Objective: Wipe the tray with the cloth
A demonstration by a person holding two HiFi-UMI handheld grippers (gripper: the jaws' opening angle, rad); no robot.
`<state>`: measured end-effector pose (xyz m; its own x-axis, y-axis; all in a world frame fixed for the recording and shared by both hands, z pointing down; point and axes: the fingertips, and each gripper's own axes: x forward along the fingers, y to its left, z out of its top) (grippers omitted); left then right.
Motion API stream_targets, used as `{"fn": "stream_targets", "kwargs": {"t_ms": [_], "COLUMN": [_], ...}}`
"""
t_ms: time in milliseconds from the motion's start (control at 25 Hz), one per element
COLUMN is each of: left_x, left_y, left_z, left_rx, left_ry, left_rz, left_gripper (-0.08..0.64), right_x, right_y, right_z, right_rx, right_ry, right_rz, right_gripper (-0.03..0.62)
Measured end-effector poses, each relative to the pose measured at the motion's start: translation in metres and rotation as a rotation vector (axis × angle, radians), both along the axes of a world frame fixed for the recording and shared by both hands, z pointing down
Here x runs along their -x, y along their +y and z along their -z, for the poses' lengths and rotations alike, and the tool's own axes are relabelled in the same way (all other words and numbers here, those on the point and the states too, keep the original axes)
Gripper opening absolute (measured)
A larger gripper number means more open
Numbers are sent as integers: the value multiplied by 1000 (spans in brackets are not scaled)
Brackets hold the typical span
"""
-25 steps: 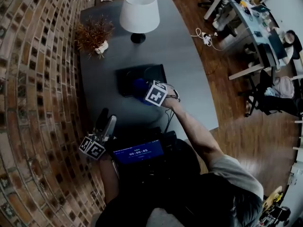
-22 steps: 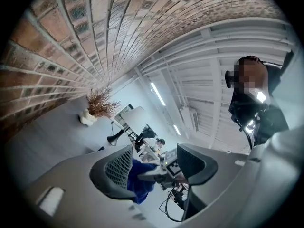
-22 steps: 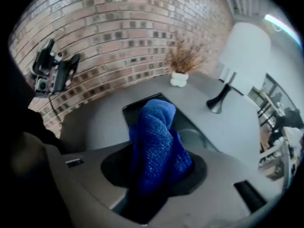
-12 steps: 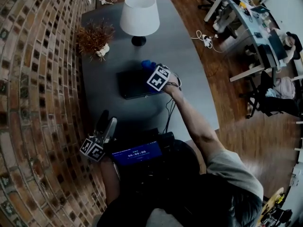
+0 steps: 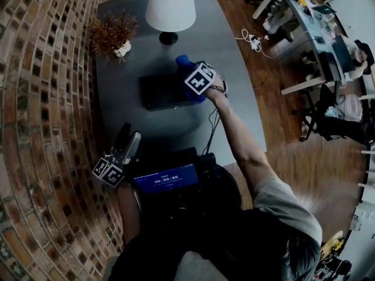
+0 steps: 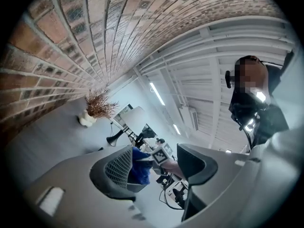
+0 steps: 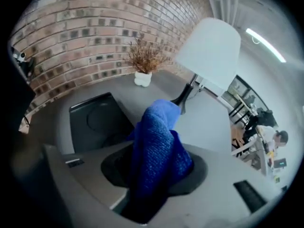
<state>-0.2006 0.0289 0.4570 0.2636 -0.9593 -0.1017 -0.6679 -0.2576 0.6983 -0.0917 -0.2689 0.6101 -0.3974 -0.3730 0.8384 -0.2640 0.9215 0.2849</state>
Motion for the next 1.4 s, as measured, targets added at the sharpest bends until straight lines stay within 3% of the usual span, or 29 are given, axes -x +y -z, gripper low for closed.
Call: {"fn": "stream_targets", "kwargs": {"t_ms": [120,320,640,760,880,960,1040,1120,1240,1400], "left_x": [-4,1,-5,-9,-9,-10,-13,-16,-20,-12], "left_y": [-6,-3,-10,-12,-14,-15,-18,-24,-44,-73], "left_z": [6,8,4,-3,-12,-26,-42,-57,-76,-106], "left_rx": [-12,-12,-16,-2,18,43,72,109,176,255], "left_ry": [-5,-6,0,7,17,35,59,85,104,78], "left_rz": [-8,8,-32,-51,-66,-75,-79,-69,-43,-34], "left_gripper": [281,281,281,281,281,281,281,281,281,281], "right_x": [-8,-21,-53,-82,-125,-149,-161,-164,-173,-133], "right_y": [-2,39,108,144,177,175,158,128,69,5], "right_z": [-24,-31,-36,-54,-75,-81,-58,-23,-33,-35], "right_rx": [18,-5,68,174,376,471,501,493,545,572], "right_ry": [79,193,198,245,234,128,-27,-221,-534,-788], "right_rz": [35,142,190,223,174,48,-109,-254,-486,-615], "right_gripper": [149,149,149,149,150,149,149,150,149,149]}}
